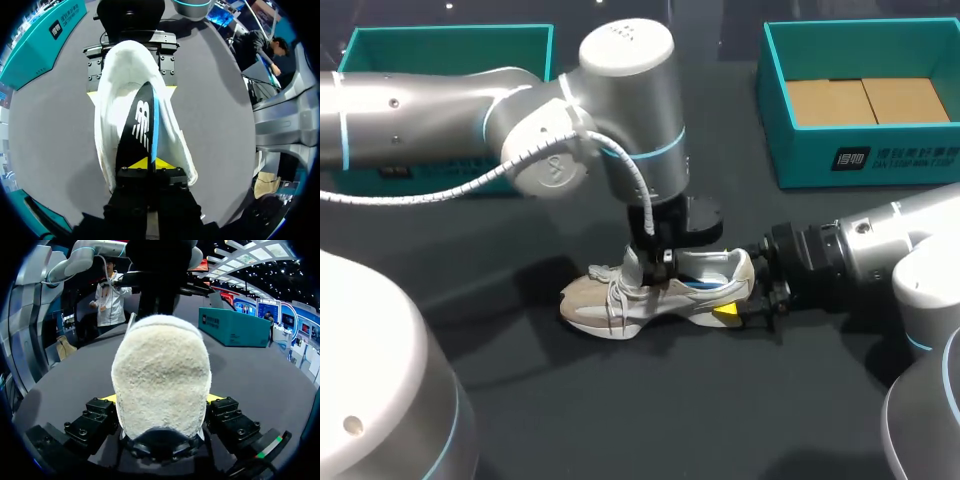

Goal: Take the shoe out of the shoebox, open the shoe tongue, remove and reinsert the insole, then place the shoe into the shoebox

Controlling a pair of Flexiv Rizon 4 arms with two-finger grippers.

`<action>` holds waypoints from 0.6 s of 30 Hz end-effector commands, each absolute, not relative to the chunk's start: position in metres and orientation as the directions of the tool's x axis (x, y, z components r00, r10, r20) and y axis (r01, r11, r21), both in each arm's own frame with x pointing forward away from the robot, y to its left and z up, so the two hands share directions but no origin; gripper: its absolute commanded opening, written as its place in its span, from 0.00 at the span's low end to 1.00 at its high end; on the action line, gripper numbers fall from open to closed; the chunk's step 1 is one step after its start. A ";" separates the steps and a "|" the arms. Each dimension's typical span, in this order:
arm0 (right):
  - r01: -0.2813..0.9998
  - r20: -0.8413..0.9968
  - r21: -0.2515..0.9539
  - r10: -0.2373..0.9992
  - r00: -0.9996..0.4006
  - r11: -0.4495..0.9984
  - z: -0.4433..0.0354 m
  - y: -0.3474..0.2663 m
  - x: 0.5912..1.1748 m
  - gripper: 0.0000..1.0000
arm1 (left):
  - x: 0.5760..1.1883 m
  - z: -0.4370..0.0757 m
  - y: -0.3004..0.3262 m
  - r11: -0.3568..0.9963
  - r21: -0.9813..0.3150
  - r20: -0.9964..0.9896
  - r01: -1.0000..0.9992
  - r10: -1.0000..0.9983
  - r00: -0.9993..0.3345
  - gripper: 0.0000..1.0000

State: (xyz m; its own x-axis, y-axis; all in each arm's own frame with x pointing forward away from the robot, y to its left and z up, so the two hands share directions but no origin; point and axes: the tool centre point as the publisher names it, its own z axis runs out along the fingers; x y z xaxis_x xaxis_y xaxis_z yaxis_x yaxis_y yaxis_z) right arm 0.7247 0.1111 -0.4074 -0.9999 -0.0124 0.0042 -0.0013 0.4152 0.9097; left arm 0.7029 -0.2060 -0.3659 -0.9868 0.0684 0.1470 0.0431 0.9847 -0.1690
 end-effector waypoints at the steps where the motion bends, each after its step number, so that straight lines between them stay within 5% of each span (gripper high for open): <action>1: -0.001 0.004 0.908 -0.012 -1.000 0.420 -0.409 0.111 0.725 0.00 | 0.698 -0.362 -0.197 0.977 -0.208 0.140 0.040 0.070 -0.988 0.00; 18: -0.001 0.004 0.908 -0.012 -1.000 0.420 -0.409 0.111 0.725 0.00 | 0.713 -0.349 -0.187 0.958 -0.278 0.214 -0.065 -0.005 -0.977 0.00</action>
